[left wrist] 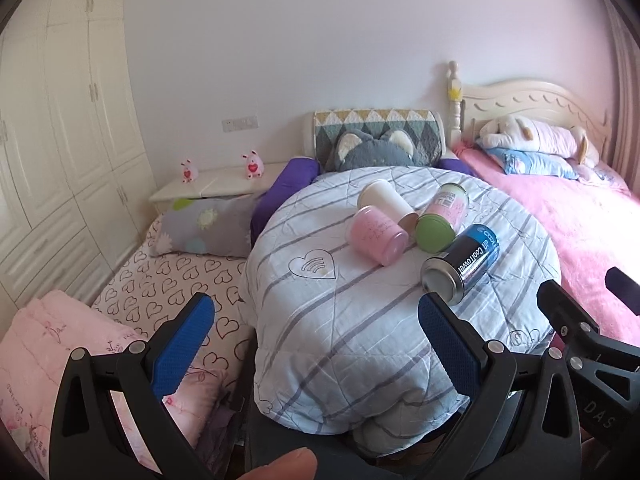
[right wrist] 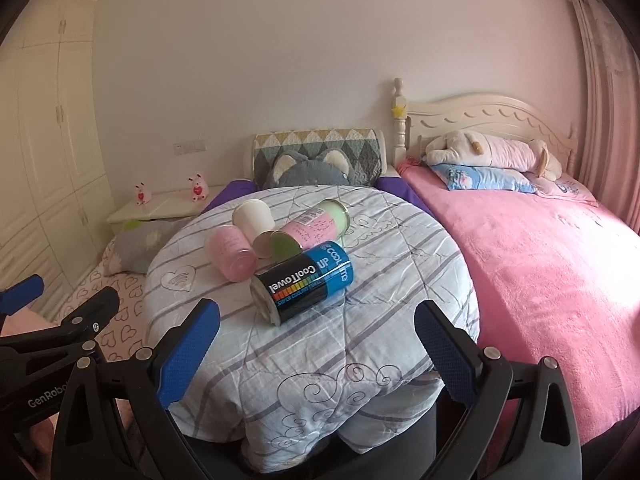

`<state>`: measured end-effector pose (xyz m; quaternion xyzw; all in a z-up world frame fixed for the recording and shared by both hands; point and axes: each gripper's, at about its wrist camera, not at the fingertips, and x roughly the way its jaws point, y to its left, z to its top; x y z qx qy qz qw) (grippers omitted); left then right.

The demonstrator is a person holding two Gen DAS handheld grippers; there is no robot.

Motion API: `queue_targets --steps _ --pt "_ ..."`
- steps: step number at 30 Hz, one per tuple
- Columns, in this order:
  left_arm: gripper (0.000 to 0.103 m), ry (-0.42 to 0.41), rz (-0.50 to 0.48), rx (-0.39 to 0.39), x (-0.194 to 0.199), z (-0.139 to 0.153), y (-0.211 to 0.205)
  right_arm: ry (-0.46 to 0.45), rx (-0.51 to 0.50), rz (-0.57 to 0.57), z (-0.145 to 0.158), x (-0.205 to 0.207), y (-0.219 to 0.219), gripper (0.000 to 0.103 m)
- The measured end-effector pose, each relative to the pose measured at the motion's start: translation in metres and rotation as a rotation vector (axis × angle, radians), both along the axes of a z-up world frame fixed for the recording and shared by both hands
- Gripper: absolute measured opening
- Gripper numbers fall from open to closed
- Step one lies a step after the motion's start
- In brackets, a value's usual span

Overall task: Flip cup upright
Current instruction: 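Move the right tool toward the pink-and-green can lying on its side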

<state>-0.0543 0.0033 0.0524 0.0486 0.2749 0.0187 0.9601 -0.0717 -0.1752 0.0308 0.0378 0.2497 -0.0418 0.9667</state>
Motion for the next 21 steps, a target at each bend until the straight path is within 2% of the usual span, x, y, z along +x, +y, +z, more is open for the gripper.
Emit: queue_targets --steps 10,21 --pt "0.103 -0.023 0.008 -0.006 -0.013 0.004 0.004 -0.018 0.005 -0.010 0.006 -0.009 -0.005 0.099" --pt "0.103 -0.008 0.010 -0.009 -0.011 0.003 0.006 -0.013 0.005 -0.004 0.004 -0.008 -0.004 0.099"
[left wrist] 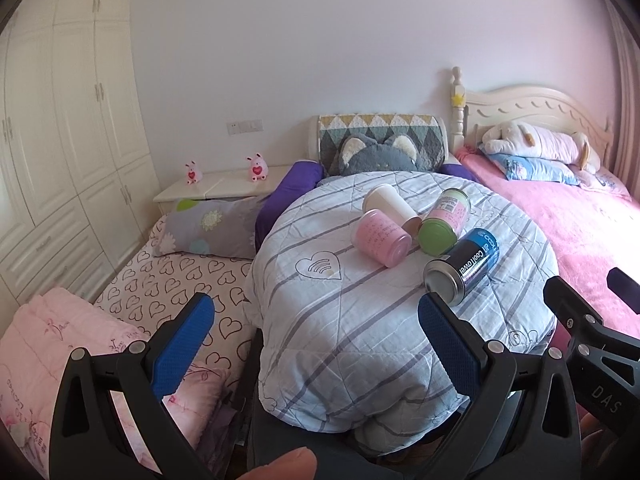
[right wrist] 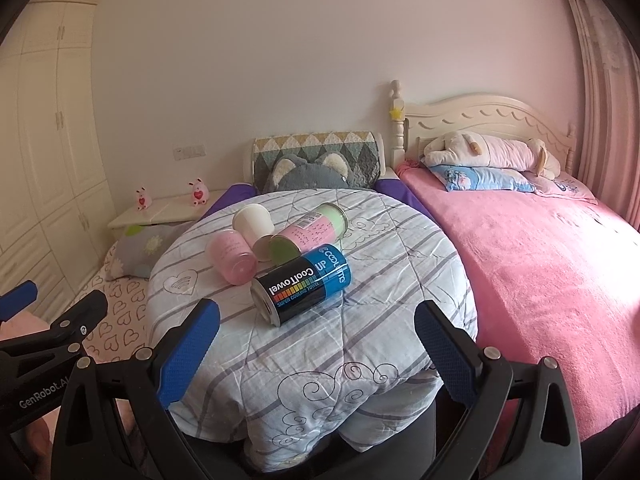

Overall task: Flip cup upright
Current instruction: 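Move the right tool toward the pink-and-green can lying on its side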

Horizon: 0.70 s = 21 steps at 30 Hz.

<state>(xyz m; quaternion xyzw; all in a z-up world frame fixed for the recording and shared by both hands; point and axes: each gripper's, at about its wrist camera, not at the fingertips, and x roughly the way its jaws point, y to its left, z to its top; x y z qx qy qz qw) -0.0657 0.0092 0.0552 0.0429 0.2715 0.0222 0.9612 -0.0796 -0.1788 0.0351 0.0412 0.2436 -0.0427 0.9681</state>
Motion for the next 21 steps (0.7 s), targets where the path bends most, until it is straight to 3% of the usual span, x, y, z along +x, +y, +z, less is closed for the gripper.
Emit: queue_targets --steps 12,21 --pt "0.103 0.027 -0.002 0.008 0.010 -0.008 0.000 0.023 0.007 0.004 -0.005 0.009 -0.001 0.099" --pt "0.103 0.084 0.017 0.032 0.060 -0.019 0.002 0.101 0.015 0.056 -0.008 0.056 0.000 0.099"
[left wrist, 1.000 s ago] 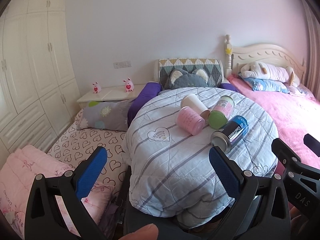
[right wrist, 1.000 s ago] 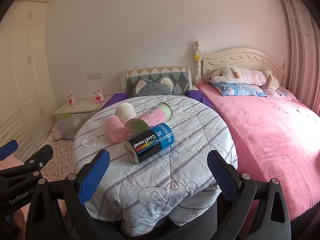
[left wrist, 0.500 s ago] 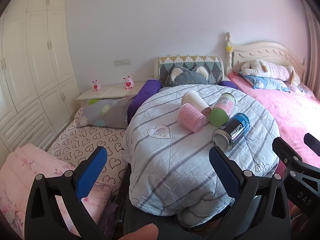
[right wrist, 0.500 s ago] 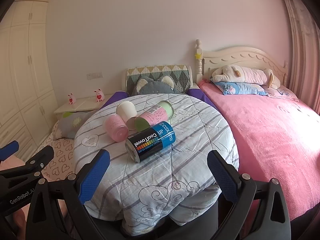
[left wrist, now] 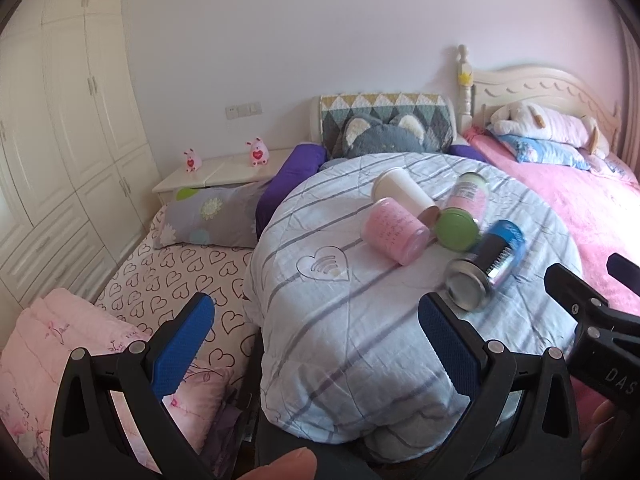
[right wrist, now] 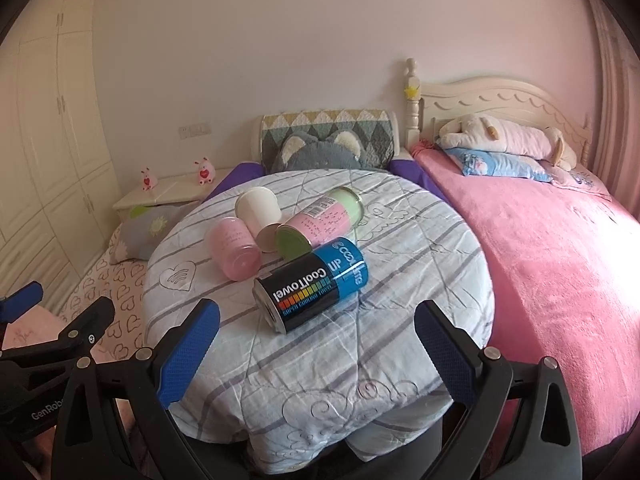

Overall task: Flip cup upright
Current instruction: 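Move the right tool toward the pink-and-green can lying on its side, then close the right tool around the middle of the pink-and-green can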

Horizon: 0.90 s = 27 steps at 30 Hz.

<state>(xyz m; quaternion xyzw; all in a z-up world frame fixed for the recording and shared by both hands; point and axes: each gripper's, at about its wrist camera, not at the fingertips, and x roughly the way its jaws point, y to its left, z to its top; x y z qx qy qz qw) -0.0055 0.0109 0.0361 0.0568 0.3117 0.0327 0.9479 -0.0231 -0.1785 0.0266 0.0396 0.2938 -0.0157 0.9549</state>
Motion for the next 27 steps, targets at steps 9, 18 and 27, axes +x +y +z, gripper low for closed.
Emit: queue_targets --steps 9,18,27 --pt "0.103 0.051 0.023 -0.013 0.076 0.011 0.003 0.140 0.032 0.014 0.006 0.093 -0.012 0.099" --pt "0.103 0.095 0.015 -0.016 0.153 0.015 -0.007 0.285 0.049 -0.022 0.001 0.184 -0.018 0.099" --pt "0.103 0.136 -0.015 -0.033 0.201 0.002 -0.013 0.480 0.195 -0.122 -0.032 0.250 -0.043 0.099"
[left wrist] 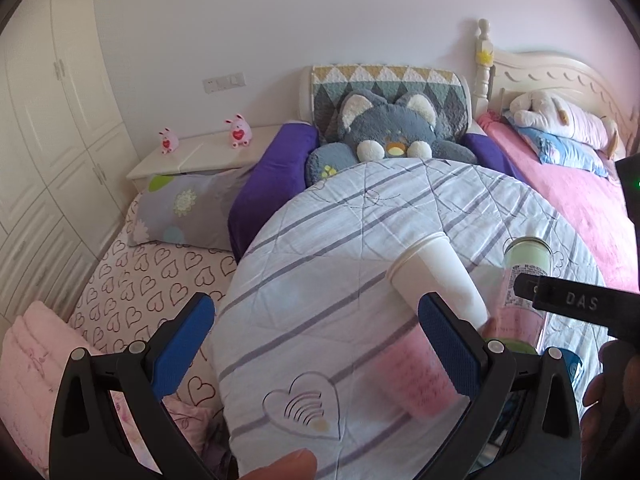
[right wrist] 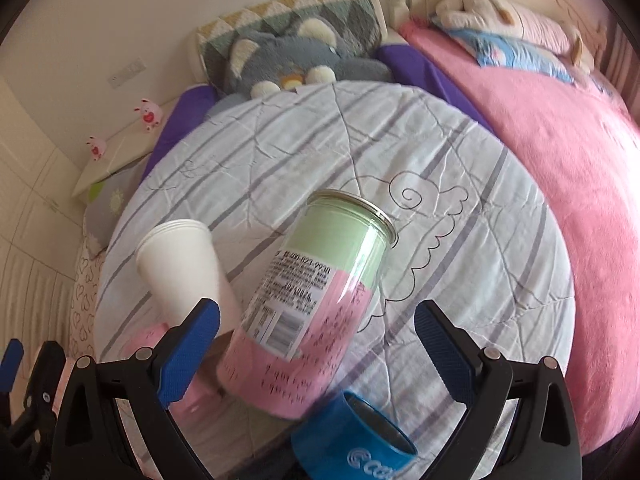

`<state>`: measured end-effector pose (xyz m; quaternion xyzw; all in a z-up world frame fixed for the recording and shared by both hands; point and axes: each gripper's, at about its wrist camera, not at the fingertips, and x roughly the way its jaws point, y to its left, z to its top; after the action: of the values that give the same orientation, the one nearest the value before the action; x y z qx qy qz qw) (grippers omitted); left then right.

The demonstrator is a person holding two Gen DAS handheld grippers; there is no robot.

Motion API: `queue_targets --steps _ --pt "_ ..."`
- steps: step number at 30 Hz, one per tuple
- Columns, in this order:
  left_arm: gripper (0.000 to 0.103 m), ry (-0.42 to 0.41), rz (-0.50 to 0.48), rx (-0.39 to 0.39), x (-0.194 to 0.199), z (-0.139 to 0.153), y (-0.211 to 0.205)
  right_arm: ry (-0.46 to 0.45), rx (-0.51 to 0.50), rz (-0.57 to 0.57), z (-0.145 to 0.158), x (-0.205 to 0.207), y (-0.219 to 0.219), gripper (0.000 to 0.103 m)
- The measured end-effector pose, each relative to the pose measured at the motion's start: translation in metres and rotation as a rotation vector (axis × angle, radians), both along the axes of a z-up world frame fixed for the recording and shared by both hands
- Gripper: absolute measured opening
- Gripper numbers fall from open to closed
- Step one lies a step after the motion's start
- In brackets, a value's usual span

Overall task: Flip cup upright
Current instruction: 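Close the right tool around the middle of the pink-and-green can, then lift the can with the right tool and rotate it green top up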

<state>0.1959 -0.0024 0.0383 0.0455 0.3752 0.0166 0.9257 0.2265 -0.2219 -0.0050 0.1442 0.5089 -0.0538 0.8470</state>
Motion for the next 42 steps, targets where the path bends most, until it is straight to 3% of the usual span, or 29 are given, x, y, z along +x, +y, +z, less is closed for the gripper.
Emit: queue_targets --steps 12,14,15,30,42 --pt "0.103 0.036 -0.023 -0.021 0.023 -0.014 -0.002 0.167 -0.021 0.013 -0.036 0.038 0.011 0.099" --pt "0.103 0.039 -0.024 -0.022 0.024 -0.015 -0.002 0.179 -0.028 0.024 -0.042 0.041 0.015 0.088" --pt "0.103 0.040 -0.024 -0.022 0.025 -0.015 -0.002 0.180 -0.020 0.025 -0.044 0.041 0.017 0.088" --pt "0.103 0.041 -0.020 -0.008 0.030 -0.017 -0.004 0.111 0.018 0.050 -0.033 0.039 0.011 0.085" --pt "0.103 0.014 -0.013 0.006 0.036 -0.007 -0.006 0.017 -0.003 0.102 0.016 0.047 0.005 0.085"
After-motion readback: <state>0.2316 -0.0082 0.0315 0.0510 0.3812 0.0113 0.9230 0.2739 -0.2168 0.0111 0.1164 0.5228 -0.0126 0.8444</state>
